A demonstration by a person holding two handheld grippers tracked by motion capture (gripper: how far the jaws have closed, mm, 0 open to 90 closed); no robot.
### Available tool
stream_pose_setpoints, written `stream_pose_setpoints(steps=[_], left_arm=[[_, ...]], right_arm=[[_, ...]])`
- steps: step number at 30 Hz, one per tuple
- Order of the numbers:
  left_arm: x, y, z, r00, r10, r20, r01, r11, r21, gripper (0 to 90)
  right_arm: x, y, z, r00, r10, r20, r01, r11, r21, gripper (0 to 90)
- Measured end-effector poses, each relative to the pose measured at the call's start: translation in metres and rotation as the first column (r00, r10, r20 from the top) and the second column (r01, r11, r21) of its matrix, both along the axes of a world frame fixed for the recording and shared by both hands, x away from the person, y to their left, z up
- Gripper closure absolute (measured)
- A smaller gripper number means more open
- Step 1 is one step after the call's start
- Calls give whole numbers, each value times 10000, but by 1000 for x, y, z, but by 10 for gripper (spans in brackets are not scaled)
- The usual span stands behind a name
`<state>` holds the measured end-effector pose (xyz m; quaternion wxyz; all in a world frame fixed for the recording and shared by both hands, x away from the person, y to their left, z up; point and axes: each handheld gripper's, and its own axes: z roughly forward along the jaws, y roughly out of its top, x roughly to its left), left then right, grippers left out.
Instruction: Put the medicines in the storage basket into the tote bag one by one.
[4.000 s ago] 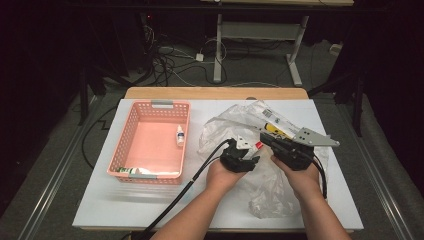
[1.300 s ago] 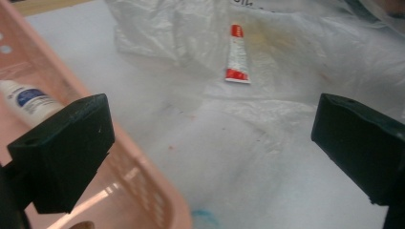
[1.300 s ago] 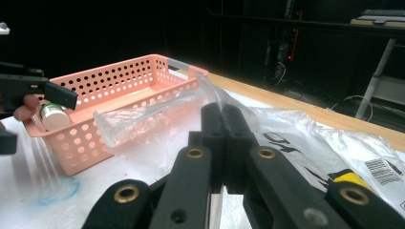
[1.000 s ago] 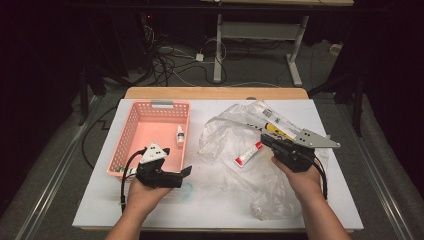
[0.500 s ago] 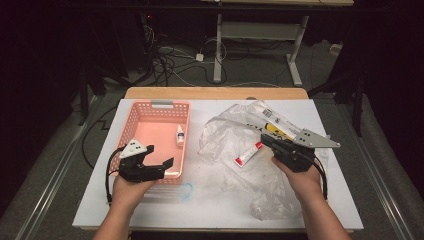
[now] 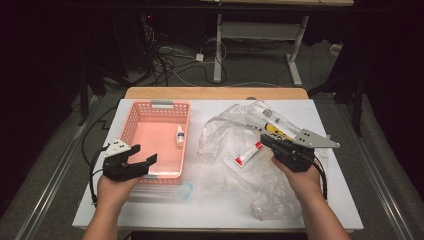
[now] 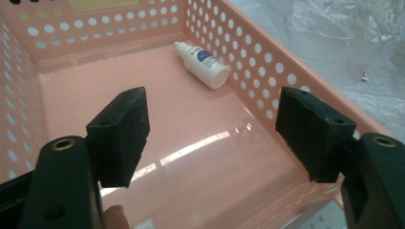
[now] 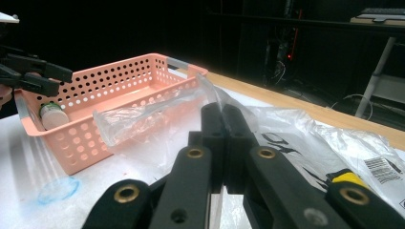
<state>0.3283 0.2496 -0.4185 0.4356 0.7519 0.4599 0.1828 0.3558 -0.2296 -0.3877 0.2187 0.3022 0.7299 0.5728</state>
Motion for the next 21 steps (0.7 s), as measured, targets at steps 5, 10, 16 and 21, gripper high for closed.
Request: stream_pose_setpoints(steps=[5, 10, 16, 21], left_arm=[[0, 6, 0, 10000, 98, 14, -98, 9999, -47, 312], [-1, 11, 0, 9995, 302, 26, -302, 9995, -86, 395], [0, 16, 0, 9958, 906, -105, -907, 9958, -89, 549], [0, 17, -2, 9937, 1085, -298, -1090, 9939, -168, 649]], right_arm=[[0, 0, 0, 10000, 16, 0, -16, 10000, -22, 900], [0, 0, 0, 10000, 13, -4, -13, 10000, -6, 900], [0, 0, 0, 10000, 11, -8, -11, 10000, -6, 900], [0, 1, 0, 10000, 17, 14, -17, 10000, 1, 900]])
